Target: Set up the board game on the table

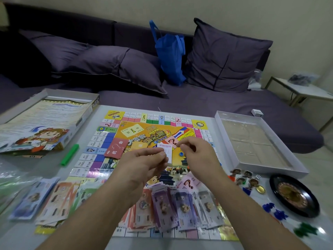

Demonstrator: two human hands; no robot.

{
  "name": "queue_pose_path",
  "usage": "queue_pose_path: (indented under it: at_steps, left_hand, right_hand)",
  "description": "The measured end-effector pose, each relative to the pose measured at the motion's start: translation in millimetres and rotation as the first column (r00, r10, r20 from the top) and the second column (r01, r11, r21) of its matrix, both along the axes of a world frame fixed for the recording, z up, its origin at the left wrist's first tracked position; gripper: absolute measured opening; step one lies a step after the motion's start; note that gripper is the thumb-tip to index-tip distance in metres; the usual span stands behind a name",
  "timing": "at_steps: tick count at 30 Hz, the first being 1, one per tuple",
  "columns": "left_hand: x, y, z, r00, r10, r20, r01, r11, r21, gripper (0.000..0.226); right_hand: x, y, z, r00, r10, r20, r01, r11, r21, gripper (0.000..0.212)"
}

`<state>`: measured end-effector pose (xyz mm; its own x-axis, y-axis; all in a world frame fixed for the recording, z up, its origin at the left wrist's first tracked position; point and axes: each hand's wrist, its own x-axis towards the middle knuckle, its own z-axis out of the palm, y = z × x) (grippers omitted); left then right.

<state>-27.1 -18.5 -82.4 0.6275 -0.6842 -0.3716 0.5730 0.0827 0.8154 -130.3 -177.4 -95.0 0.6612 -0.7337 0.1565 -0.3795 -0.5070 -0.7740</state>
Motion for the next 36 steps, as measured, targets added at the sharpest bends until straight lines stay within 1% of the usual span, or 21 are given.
queue_pose_path:
  at_steps: [2,5,8,12,18,23,28,32,36]
  left_hand:
    - [-2.2,-0.4,0.9,1.000,0.000,-0.002,0.000,1.000,-0.013,0.019]
    - [-5.2,0.5,2.9,1.000,-0.006,-0.015,0.005,0.999,-0.037,0.019]
    - [-8.1,0.6,6.5,0.999,-0.019,-0.051,0.014,0.996,-0.084,0.021]
    - [-11.2,0.7,9.8,0.992,-0.063,-0.113,0.044,0.987,-0.157,0.035]
    - [-9.0,3.4,13.7,0.987,-0.108,-0.120,0.085,0.980,-0.180,0.035]
    - [-9.2,3.7,15.5,0.983,-0.137,-0.121,0.115,0.978,-0.174,0.040]
    - [-12.0,3.0,14.4,0.981,-0.101,-0.165,0.067,0.978,-0.198,0.038]
    - [-13.2,3.4,13.2,0.976,-0.053,-0.211,0.009,0.979,-0.204,0.036]
    - [-10.3,6.2,13.4,0.966,-0.044,-0.256,-0.004,0.983,-0.183,0.022]
  right_hand:
    - [-6.9,8.7,7.1,0.993,0.047,0.106,-0.061,0.989,0.132,0.018]
    - [-14.8,18.8,16.7,0.962,0.059,0.266,-0.128,0.960,0.249,0.015]
    - [-17.7,28.3,24.9,0.921,0.032,0.389,-0.177,0.923,0.342,0.009]
    - [-18.8,37.4,25.3,0.876,0.041,0.481,-0.265,0.874,0.408,0.010]
    - [-18.9,38.1,24.7,0.840,0.012,0.542,-0.295,0.849,0.439,0.012]
    - [-16.7,37.6,23.0,0.832,0.016,0.554,-0.299,0.855,0.424,0.011]
    - [-12.4,42.0,20.2,0.810,0.001,0.586,-0.297,0.863,0.409,0.010]
    - [-7.2,51.4,15.4,0.787,0.001,0.617,-0.270,0.899,0.343,0.016]
    - [-6.0,59.4,12.7,0.806,0.061,0.589,-0.261,0.930,0.260,0.021]
